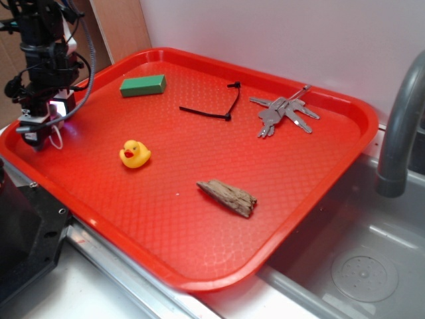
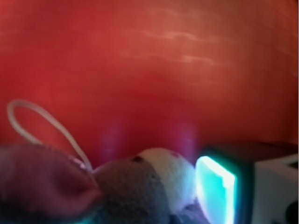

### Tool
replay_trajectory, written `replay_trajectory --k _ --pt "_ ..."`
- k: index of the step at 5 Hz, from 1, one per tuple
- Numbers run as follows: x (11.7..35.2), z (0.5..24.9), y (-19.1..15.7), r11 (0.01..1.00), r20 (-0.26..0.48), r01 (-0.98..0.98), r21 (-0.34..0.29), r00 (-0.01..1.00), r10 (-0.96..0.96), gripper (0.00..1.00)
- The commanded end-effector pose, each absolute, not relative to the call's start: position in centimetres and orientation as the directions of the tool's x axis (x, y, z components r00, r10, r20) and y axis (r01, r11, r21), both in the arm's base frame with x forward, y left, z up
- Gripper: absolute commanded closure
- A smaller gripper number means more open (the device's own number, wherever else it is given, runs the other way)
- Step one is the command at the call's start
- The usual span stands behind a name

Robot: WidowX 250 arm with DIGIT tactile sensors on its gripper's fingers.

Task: Grab the gray animal.

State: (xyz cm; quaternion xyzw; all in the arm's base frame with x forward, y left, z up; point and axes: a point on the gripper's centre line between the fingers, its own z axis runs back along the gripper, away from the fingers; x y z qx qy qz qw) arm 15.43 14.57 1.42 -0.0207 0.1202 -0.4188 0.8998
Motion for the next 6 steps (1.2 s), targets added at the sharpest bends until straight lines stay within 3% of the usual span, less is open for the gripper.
replay_trajectory --k 1,2,3,4,5,6 --pt "15.7 2.6 13.3 0.744 -0.257 0.667 -0.052 0.711 -0.655 1.0" --pt "17.9 7.5 10.5 0.886 -0.248 0.458 0.075 0.869 -0.428 1.0" --pt "18.8 12.5 7.2 0.961 -0.189 0.211 0.178 0.966 -0.177 1.0" --pt "18.9 17.9 4.5 0.977 -0.018 0.11 0.18 0.994 -0.109 1.0" --pt "19.0 23.1 3.4 0.989 0.073 0.035 0.142 0.996 -0.046 1.0" --pt "19.2 27.3 3.4 0.997 0.109 -0.017 0.074 0.994 0.009 1.0"
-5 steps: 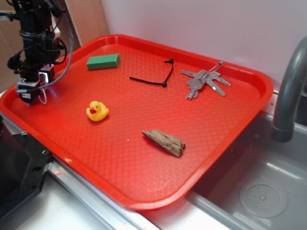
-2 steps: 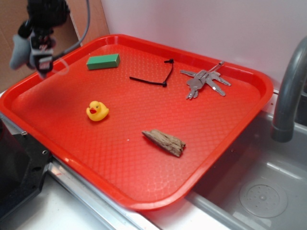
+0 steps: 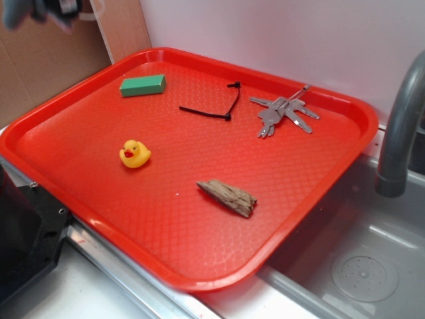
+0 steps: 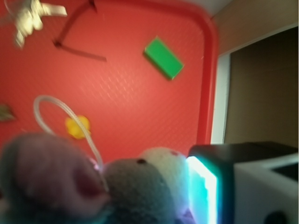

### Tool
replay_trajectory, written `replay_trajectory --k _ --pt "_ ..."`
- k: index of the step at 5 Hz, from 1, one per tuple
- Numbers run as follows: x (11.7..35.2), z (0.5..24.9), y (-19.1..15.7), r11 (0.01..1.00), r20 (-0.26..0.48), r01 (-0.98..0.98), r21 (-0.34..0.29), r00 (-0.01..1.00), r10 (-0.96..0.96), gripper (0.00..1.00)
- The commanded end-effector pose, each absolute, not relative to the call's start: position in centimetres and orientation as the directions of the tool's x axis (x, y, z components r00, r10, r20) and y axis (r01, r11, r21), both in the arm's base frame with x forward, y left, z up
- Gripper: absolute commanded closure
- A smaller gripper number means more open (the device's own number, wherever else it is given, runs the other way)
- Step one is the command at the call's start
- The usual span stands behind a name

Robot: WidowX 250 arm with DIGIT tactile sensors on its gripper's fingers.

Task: Grab the gray animal.

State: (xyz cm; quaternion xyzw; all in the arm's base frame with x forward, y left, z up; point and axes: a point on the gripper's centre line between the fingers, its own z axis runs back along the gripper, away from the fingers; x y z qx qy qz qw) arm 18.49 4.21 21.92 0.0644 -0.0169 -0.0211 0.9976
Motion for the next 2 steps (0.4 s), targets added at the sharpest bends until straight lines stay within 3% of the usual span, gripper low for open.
replay_trajectory --k 1,2 --pt "19.66 28.35 3.31 0.998 0.131 -0.025 0.061 0.991 0.017 1.0" --pt "20.26 28.72 3.14 0.998 0.145 -0.031 0.053 0.989 0.023 1.0"
